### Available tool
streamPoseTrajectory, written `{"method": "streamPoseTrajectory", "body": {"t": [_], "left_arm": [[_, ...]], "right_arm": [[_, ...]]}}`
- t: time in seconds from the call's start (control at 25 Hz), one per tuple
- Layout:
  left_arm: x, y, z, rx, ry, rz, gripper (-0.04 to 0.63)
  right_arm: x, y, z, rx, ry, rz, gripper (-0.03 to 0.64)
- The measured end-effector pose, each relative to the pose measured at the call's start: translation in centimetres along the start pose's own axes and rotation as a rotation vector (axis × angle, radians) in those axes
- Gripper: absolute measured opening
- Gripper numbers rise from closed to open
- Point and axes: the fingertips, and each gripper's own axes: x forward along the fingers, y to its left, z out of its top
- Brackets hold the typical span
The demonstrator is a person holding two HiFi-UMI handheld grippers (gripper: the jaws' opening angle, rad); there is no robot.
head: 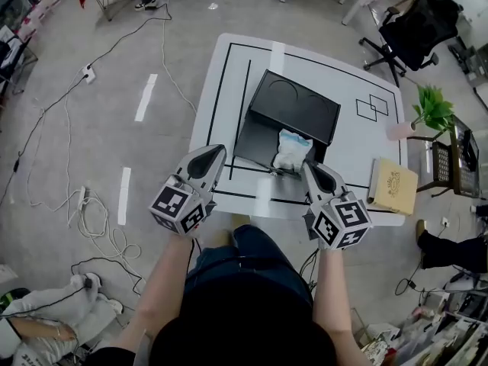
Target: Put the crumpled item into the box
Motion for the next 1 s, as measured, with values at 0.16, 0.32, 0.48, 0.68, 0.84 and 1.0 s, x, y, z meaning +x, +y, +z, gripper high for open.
{"method": "streamPoseTrajectory", "body": {"t": [0.16, 0.32, 0.48, 0.68, 0.84, 1.0], "left_arm": [[-0.1, -1.3, 0.2, 0.011, -0.001, -0.02, 0.002], [0.0, -2.4, 0.7, 0.027, -0.001, -0.039, 0.002], [0.0, -3.6, 1.5, 0.042, -0.01, -0.051, 0.002], [0.0, -5.1, 2.2, 0.061, -0.02, -0.065, 0.002], [0.1, -5.8, 2.5, 0.07, -0.025, -0.071, 0.002], [0.1, -6.4, 3.0, 0.08, -0.032, -0.075, 0.002]], "right_arm": [[-1.3, 0.6, 0.3, -0.013, -0.038, 0.005, 0.005], [-2.4, 0.8, 1.0, -0.009, -0.074, -0.003, 0.005], [-3.5, 0.8, 1.6, -0.013, -0.105, -0.016, 0.005], [-4.7, 0.9, 2.0, -0.03, -0.125, -0.022, 0.005], [-5.4, 1.0, 2.6, -0.047, -0.144, -0.023, 0.005], [-6.2, 0.9, 3.4, -0.048, -0.171, -0.03, 0.005]]}}
